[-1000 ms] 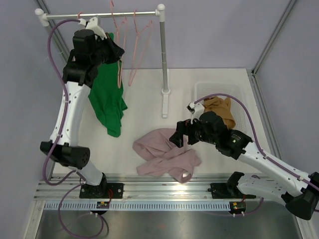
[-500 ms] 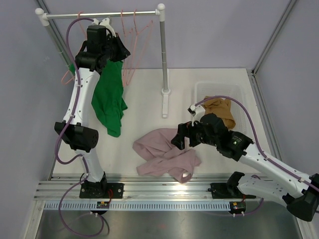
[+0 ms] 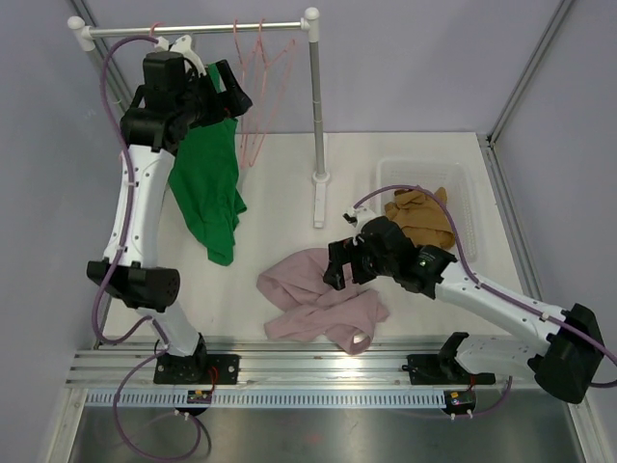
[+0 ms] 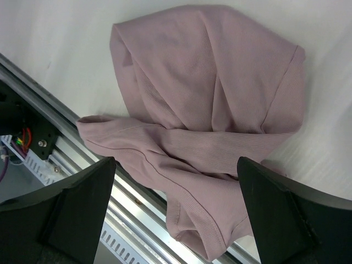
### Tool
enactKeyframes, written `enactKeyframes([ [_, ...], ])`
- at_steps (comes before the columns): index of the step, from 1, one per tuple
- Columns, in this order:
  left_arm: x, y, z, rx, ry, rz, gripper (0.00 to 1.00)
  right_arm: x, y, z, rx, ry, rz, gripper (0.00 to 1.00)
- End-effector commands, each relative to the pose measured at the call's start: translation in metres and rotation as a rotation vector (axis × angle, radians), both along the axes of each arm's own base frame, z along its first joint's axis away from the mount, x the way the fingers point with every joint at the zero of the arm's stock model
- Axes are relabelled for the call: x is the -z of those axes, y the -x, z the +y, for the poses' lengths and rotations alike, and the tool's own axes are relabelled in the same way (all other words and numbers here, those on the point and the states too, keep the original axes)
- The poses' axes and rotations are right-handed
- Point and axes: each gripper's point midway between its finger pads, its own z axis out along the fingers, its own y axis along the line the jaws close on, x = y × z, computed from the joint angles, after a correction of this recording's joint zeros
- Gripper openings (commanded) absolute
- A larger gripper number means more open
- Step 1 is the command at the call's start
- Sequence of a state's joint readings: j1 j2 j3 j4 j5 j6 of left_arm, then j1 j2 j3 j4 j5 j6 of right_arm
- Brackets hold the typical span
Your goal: Remove the tank top from the hanger
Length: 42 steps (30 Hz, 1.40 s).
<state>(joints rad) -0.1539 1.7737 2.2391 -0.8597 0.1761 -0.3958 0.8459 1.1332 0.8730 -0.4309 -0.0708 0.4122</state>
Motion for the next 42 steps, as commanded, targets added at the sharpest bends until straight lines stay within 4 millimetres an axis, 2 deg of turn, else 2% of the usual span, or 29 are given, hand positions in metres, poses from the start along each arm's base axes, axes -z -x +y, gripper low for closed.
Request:
enactKeyframes([
  [1,-0.064,0.057,0.024,-0.059,-0.002,-0.157,0.99,0.002,-0.008,0.015,0.0,0.015,-0.011,0.99],
  [2,-0.063,0.074,0.029,-0.075,-0.008,-0.15,0.99,0.004,-0.011,0.016,0.012,0.036,-0.02,0.99],
  [5,-0.063,0.101,0.038,-0.106,-0.009,-0.166,0.99,0.021,-0.01,0.024,0.004,0.122,-0.026,0.99],
  [6,-0.06,0.123,0.041,-0.112,-0.001,-0.175,0.99,0.036,-0.01,0.026,0.0,0.17,-0.012,0.99],
  [7,-0.051,0.13,0.042,-0.115,0.001,-0.165,0.99,0.043,-0.005,0.029,-0.013,0.207,-0.009,0.99],
  [8,-0.053,0.14,0.044,-0.116,0.009,-0.191,0.99,0.044,-0.009,0.031,-0.002,0.233,-0.024,0.99],
  [9,-0.037,0.157,0.045,-0.11,0.01,-0.178,0.99,0.059,-0.008,0.033,-0.011,0.289,-0.014,0.99],
  [10,-0.033,0.167,0.047,-0.112,0.012,-0.185,0.99,0.066,-0.007,0.033,-0.012,0.323,-0.014,0.99],
  [11,-0.028,0.175,0.048,-0.111,0.011,-0.194,0.99,0.068,-0.008,0.038,-0.01,0.348,-0.033,0.99],
  [12,-0.018,0.181,0.049,-0.111,0.001,-0.182,0.99,0.084,-0.008,0.038,-0.018,0.4,-0.018,0.99],
  [13,-0.005,0.195,0.054,-0.122,-0.008,-0.179,0.99,0.091,-0.007,0.039,-0.026,0.428,-0.017,0.99],
  [14,0.005,0.201,0.056,-0.125,-0.015,-0.168,0.99,0.096,-0.006,0.042,-0.031,0.446,-0.022,0.99],
  [15,0.01,0.209,0.057,-0.123,-0.023,-0.172,0.99,0.11,-0.005,0.043,-0.04,0.483,-0.006,0.99],
  [16,0.024,0.22,0.059,-0.123,-0.028,-0.17,0.99,0.117,-0.005,0.044,-0.043,0.496,0.0,0.99],
  [19,0.034,0.235,0.065,-0.129,-0.05,-0.207,0.99,0.133,-0.003,0.049,-0.049,0.51,0.031,0.95],
  [21,0.044,0.249,0.07,-0.133,-0.077,-0.225,0.99,0.14,-0.003,0.049,-0.044,0.514,0.041,0.8],
  [22,0.047,0.253,0.073,-0.144,-0.086,-0.232,0.99,0.142,-0.003,0.049,-0.047,0.516,0.046,0.69],
  [23,0.057,0.257,0.075,-0.148,-0.094,-0.231,0.99,0.143,-0.002,0.05,-0.051,0.518,0.049,0.47],
  [24,0.062,0.26,0.077,-0.151,-0.104,-0.239,0.99,0.143,-0.001,0.051,-0.053,0.515,0.052,0.35],
  [25,0.064,0.259,0.082,-0.181,-0.115,-0.253,0.99,0.14,-0.002,0.053,-0.056,0.507,0.049,0.23],
  [26,0.08,0.26,0.086,-0.198,-0.125,-0.241,0.99,0.137,-0.003,0.053,-0.047,0.503,0.044,0.0],
  [29,0.094,0.259,0.099,-0.271,-0.144,-0.246,0.99,0.115,-0.008,0.057,-0.038,0.474,0.017,0.0],
  [30,0.105,0.258,0.104,-0.3,-0.153,-0.233,0.99,0.1,-0.009,0.056,-0.031,0.456,0.0,0.0],
  [32,0.11,0.256,0.107,-0.315,-0.156,-0.232,0.99,0.076,-0.017,0.059,-0.011,0.43,-0.047,0.0],
  [33,0.115,0.255,0.106,-0.312,-0.16,-0.219,0.99,0.061,-0.018,0.054,-0.002,0.428,-0.067,0.0],
  [37,0.12,0.252,0.1,-0.28,-0.155,-0.201,0.99,-0.003,-0.038,0.052,0.059,0.396,-0.19,0.0],
  [39,0.123,0.251,0.099,-0.274,-0.158,-0.192,0.99,-0.024,-0.043,0.043,0.08,0.42,-0.229,0.0],
  [40,0.123,0.252,0.099,-0.272,-0.158,-0.192,0.99,-0.043,-0.051,0.042,0.109,0.407,-0.264,0.0],
  [42,0.123,0.253,0.098,-0.265,-0.155,-0.2,0.99,-0.062,-0.059,0.031,0.141,0.422,-0.292,0.0],
])
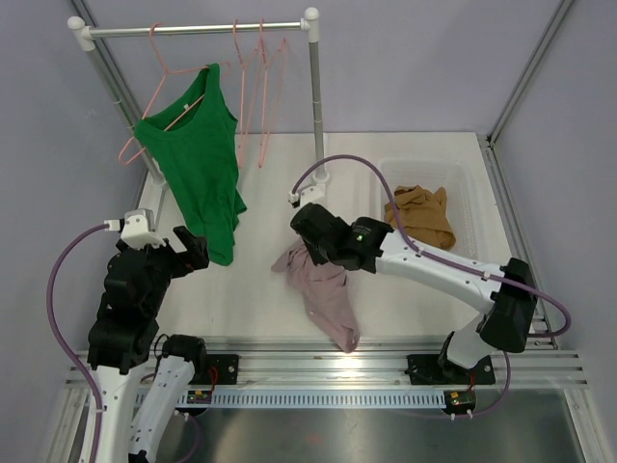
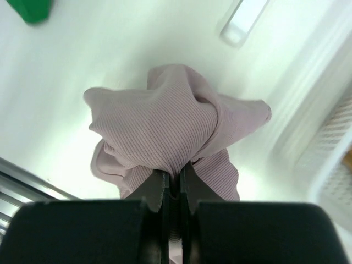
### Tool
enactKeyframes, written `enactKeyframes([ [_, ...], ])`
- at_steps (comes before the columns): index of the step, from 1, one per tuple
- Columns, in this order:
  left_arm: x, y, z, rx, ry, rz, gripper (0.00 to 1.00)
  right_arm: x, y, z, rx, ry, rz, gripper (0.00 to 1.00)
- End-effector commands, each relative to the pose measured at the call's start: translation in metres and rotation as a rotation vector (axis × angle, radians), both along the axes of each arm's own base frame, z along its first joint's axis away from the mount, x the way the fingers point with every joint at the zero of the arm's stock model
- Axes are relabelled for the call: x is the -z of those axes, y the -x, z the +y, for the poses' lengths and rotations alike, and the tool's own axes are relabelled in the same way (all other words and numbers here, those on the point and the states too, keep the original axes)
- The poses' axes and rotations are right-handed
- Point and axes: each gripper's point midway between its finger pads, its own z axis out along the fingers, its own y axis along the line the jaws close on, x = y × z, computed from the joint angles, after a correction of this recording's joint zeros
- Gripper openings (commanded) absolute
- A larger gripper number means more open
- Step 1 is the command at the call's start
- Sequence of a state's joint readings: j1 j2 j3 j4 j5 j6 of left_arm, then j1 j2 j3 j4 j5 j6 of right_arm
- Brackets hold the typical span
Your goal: Remove the tank top from the hanger
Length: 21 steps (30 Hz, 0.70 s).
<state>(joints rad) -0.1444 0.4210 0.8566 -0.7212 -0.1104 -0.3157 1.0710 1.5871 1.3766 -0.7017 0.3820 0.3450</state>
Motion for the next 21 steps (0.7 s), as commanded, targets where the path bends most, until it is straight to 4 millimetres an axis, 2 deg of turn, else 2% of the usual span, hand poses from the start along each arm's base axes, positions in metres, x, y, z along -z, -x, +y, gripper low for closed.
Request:
enactKeyframes([
  [1,-0.015,-0.006,0.002,-0.008,-0.008,-0.072,0.99,-0.074,-0.026,-0.029,0.097,0.002,-0.174,0.0],
  [3,-0.014,-0.006,0.002,-0.007,-0.007,-0.074,0.99,-0.093,-0.037,-0.045,0.133,0.01,-0.208,0.0],
  [4,-0.015,-0.006,0.002,-0.005,-0.007,-0.077,0.99,-0.113,-0.043,-0.05,0.159,-0.014,-0.24,0.0],
  [9,-0.013,-0.008,-0.001,0.009,-0.006,-0.07,0.99,-0.181,-0.066,-0.096,0.258,-0.099,-0.352,0.0],
  [12,-0.013,-0.008,-0.004,0.023,-0.002,-0.067,0.99,-0.216,-0.087,-0.141,0.37,-0.118,-0.427,0.0],
  [13,-0.013,-0.009,-0.004,0.026,-0.001,-0.068,0.99,-0.23,-0.099,-0.167,0.448,-0.126,-0.459,0.0],
  [16,-0.012,-0.01,-0.006,0.036,-0.003,-0.061,0.99,-0.249,-0.116,-0.208,0.556,-0.125,-0.502,0.0],
  [17,-0.011,-0.011,-0.007,0.039,-0.002,-0.057,0.99,-0.252,-0.126,-0.234,0.628,-0.112,-0.522,0.0],
  [19,-0.013,-0.01,-0.007,0.039,-0.002,-0.06,0.99,-0.248,-0.138,-0.259,0.701,-0.092,-0.535,0.0],
  [20,-0.012,-0.011,-0.007,0.039,-0.003,-0.059,0.99,-0.246,-0.146,-0.281,0.759,-0.079,-0.546,0.0],
  [21,-0.012,-0.011,-0.007,0.041,-0.003,-0.059,0.99,-0.248,-0.155,-0.287,0.782,-0.09,-0.579,0.0],
])
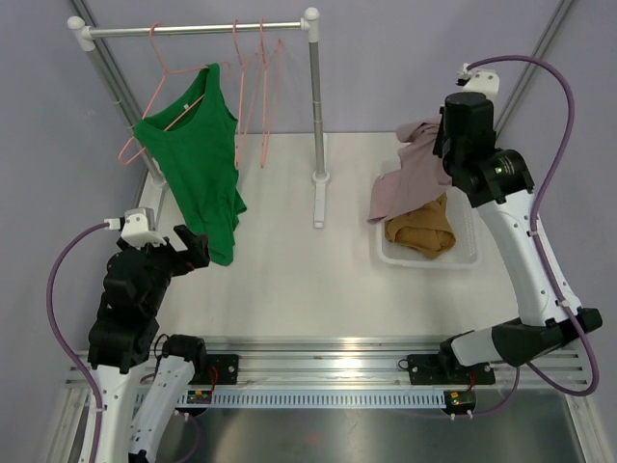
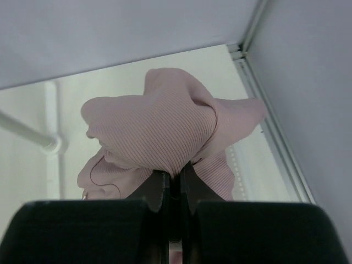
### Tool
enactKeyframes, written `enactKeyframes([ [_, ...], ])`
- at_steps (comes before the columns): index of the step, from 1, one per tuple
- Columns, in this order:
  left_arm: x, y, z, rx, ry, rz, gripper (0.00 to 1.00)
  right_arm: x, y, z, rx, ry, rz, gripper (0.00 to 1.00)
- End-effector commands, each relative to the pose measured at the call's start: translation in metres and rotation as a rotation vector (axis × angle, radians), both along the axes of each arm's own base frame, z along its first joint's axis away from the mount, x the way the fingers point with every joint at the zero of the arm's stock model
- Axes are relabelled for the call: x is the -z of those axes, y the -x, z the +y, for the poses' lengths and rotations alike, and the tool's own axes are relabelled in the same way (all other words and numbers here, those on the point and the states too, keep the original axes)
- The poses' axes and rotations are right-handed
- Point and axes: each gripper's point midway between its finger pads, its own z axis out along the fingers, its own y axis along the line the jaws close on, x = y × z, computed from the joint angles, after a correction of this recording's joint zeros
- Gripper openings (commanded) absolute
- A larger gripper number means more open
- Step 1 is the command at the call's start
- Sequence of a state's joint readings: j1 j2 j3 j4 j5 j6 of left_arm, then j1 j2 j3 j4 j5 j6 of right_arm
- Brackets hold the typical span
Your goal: Remove the tank top from the hanger
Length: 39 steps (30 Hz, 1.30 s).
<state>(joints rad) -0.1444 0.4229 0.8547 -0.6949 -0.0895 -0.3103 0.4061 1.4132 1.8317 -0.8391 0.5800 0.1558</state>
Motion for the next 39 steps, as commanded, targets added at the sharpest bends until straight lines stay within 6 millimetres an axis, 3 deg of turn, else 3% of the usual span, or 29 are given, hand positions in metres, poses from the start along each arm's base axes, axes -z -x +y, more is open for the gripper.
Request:
enactKeyframes([
  [1,-0.007,-0.008,-0.003,0.019,-0.007,-0.037,0.99,-0.005,-0.022,-0.033,0.1,0.016,-0.075,0.0],
  [2,-0.007,-0.009,-0.003,0.018,-0.006,-0.039,0.99,0.006,-0.032,-0.045,0.136,0.017,-0.06,0.0],
  [6,-0.008,-0.009,-0.002,0.014,-0.003,-0.039,0.99,0.054,-0.052,-0.055,0.163,-0.016,0.008,0.0],
  [8,-0.008,-0.009,-0.001,0.011,-0.004,-0.039,0.99,0.092,-0.057,-0.052,0.158,-0.024,0.072,0.0],
  [11,-0.008,-0.01,-0.001,0.013,-0.002,-0.04,0.99,0.15,-0.057,-0.047,0.147,-0.041,0.206,0.0],
  [15,-0.009,-0.009,0.001,0.008,-0.001,-0.043,0.99,0.219,-0.04,-0.033,0.129,-0.122,0.347,0.0],
  [20,-0.009,-0.01,0.006,-0.018,-0.002,-0.044,0.99,0.276,-0.032,-0.03,0.148,-0.186,0.475,0.04],
  [21,-0.009,-0.01,0.006,-0.021,-0.003,-0.044,0.99,0.275,-0.035,-0.031,0.151,-0.185,0.486,0.06],
  [23,-0.011,-0.009,0.01,-0.037,-0.006,-0.046,0.99,0.272,-0.033,-0.035,0.166,-0.168,0.497,0.24],
  [24,-0.01,-0.009,0.01,-0.038,-0.011,-0.043,0.99,0.259,-0.035,-0.039,0.183,-0.156,0.466,0.44],
  [26,-0.011,-0.009,0.012,-0.047,-0.017,-0.038,0.99,0.223,-0.028,-0.045,0.191,-0.148,0.403,0.99],
  [28,-0.008,-0.008,0.016,-0.075,-0.017,-0.004,0.99,0.187,-0.022,-0.05,0.191,-0.141,0.34,1.0],
  [30,-0.002,-0.008,0.023,-0.118,-0.025,0.064,0.99,0.138,-0.002,-0.042,0.106,-0.186,0.244,1.0],
  [31,0.0,-0.01,0.023,-0.117,-0.028,0.092,0.99,0.139,-0.001,-0.036,0.066,-0.193,0.259,0.99],
  [32,-0.002,-0.013,0.019,-0.094,-0.026,0.122,0.99,0.117,0.011,-0.031,0.013,-0.211,0.209,0.99],
  [33,0.005,-0.012,0.016,-0.076,-0.029,0.172,0.99,0.11,0.019,-0.019,-0.066,-0.238,0.202,0.99],
  [34,0.006,-0.012,0.013,-0.063,-0.023,0.197,0.99,0.096,0.034,-0.017,-0.103,-0.237,0.177,0.99],
  [39,0.004,-0.01,0.01,-0.052,-0.027,0.279,0.99,0.065,0.078,-0.002,-0.226,-0.258,0.144,1.0],
])
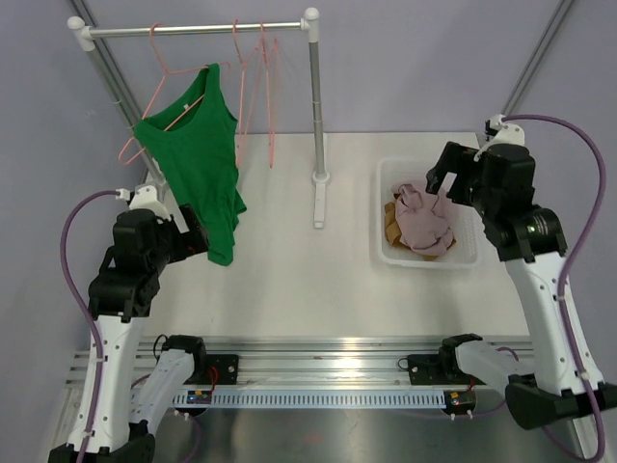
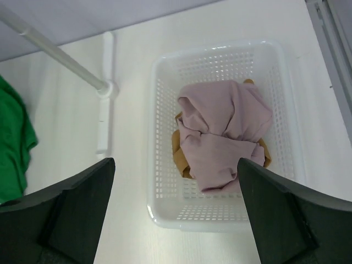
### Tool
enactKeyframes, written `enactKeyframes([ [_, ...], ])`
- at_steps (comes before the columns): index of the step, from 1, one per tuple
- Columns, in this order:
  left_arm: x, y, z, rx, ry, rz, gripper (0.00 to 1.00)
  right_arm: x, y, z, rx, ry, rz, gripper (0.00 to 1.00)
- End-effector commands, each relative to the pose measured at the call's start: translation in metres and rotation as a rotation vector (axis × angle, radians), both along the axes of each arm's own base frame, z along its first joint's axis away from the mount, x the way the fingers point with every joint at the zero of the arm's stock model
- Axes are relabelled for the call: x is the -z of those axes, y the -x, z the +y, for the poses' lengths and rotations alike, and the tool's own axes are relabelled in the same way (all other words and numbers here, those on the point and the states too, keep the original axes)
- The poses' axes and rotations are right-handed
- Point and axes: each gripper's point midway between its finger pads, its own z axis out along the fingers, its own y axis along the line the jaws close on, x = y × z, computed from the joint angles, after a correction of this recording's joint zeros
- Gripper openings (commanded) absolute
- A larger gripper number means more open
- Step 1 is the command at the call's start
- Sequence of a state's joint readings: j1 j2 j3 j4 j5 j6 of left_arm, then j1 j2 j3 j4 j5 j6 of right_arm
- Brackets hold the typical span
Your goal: Remove the tank top from the hanger
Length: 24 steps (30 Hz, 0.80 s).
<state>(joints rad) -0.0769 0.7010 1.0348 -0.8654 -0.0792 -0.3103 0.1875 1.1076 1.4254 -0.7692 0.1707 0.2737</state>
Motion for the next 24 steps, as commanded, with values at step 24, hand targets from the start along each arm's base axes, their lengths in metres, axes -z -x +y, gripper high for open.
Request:
enactKeyframes([
  [24,-0.046,0.073,0.016,0.015,-0.079,-0.268,0.99,0.008,0.174,-0.035,-0.054,0.074,-0.084,0.99],
])
